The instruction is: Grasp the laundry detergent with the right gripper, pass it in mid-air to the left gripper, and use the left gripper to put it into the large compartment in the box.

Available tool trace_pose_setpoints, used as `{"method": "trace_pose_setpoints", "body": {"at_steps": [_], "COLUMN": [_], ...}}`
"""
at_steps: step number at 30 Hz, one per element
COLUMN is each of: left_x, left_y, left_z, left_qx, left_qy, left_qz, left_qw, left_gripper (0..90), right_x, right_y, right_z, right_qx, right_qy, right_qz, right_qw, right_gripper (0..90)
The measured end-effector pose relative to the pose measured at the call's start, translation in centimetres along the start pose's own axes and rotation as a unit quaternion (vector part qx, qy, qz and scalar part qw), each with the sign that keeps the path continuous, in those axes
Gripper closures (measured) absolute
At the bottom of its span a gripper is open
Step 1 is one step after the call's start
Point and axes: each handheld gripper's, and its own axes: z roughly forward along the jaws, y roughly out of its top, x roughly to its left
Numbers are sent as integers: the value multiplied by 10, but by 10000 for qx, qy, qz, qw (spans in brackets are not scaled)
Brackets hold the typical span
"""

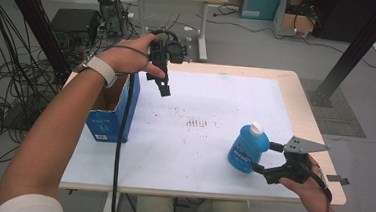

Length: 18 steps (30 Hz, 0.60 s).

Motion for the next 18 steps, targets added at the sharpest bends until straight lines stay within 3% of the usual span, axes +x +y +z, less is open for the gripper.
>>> {"method": "trace_pose_setpoints", "body": {"at_steps": [3, 4, 5, 6, 9, 10, 17, 18], "left_x": [-1, 0, 0, 0, 1, 1, -1, 0], "left_y": [0, 0, 0, 0, 0, 0, -2, -2], "left_z": [1, 0, 0, 0, 1, 1, 1, 1], "left_qx": [-5, 1, 2, -7, -24, -20, -15, -2], "left_qy": [-35, -13, -12, -15, -9, -6, -46, -13], "left_qz": [-93, 5, -2, 9, 31, 30, -88, -14], "left_qw": [10000, 10000, 10000, 10000, 10000, 10000, 9999, 10000], "left_gripper": [110, 110, 110, 110, 110, 110, 110, 111], "right_x": [2, 2, -1, -1, -1, 1, 1, 1], "right_y": [0, 0, 0, 0, 0, 0, -2, -2], "right_z": [0, 1, 3, 4, 5, 5, 10, 11], "right_qx": [64, 56, -51, -70, -75, -3, -26, -29], "right_qy": [-23, -25, 3, 12, 30, 2, 16, 13], "right_qz": [107, 110, -58, -79, -29, 97, 84, 95], "right_qw": [9999, 9999, 10000, 9999, 10000, 10000, 10000, 9999], "right_gripper": [42, 42, 42, 42, 42, 42, 43, 42]}}
